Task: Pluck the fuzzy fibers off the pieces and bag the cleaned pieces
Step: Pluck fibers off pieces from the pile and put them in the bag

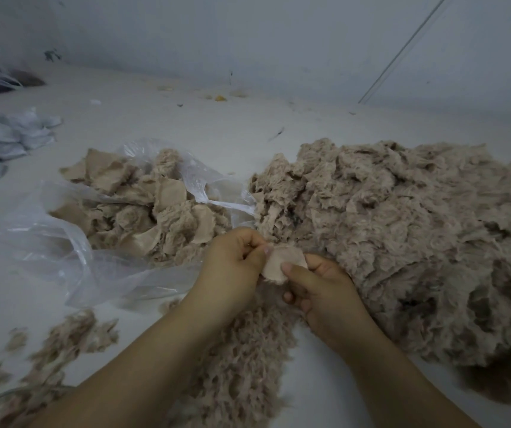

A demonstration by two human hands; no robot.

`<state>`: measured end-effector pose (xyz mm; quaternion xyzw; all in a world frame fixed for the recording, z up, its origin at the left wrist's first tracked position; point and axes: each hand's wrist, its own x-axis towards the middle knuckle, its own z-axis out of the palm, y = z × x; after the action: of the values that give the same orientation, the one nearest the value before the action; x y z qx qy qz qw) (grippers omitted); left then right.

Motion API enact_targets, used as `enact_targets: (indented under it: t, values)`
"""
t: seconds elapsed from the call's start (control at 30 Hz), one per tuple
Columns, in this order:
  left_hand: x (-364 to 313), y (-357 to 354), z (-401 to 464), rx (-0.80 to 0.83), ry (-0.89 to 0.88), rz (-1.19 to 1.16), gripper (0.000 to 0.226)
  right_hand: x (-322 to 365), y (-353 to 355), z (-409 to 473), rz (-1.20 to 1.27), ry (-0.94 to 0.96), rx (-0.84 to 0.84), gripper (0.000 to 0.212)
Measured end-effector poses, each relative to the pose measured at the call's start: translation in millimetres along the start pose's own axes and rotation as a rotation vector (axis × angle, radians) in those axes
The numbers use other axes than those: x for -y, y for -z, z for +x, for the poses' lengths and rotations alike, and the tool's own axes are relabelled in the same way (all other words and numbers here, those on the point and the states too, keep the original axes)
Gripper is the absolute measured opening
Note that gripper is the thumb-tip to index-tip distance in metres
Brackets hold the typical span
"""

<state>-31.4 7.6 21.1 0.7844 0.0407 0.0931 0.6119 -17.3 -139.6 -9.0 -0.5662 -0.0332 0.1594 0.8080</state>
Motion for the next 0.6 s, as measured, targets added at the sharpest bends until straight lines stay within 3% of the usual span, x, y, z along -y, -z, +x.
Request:
enact_targets:
  t: [0.1, 0.17, 0.23, 0.33, 0.4, 0.5, 0.6]
  values:
    - [0, 16, 9, -0.183, -0.042, 0.075, 0.023, -1, 0, 1, 0.012, -0.014, -0.056, 0.039]
    - [0, 39, 22, -0.389, -0.137, 0.269, 0.021, -2, 2, 1, 0.004, -0.014, -0.08, 0.038]
    - [1, 65, 35, -0.489, -0.202, 0.497, 0.018, -2, 2, 1, 0.0, -0.017, -0.089, 0.037]
    - [8, 85, 45, -0.461, -0.156, 0.896, 0.011, -2, 0, 1, 0.004, -0.019, -0.082, 0.034]
    - [8, 80, 41, -0.451, -0.229, 1.036, 0.009, -3, 1, 2, 0.009, -0.015, -0.08, 0.034]
    - [-2, 52, 29, -0.341, -0.414, 0.967, 0.01, -3, 2, 2, 0.002, -0.013, -0.078, 0.034]
    - [-5, 18, 31, -0.056, -0.338, 0.854, 0.041, -3, 1, 2, 0.004, -0.009, -0.069, 0.035]
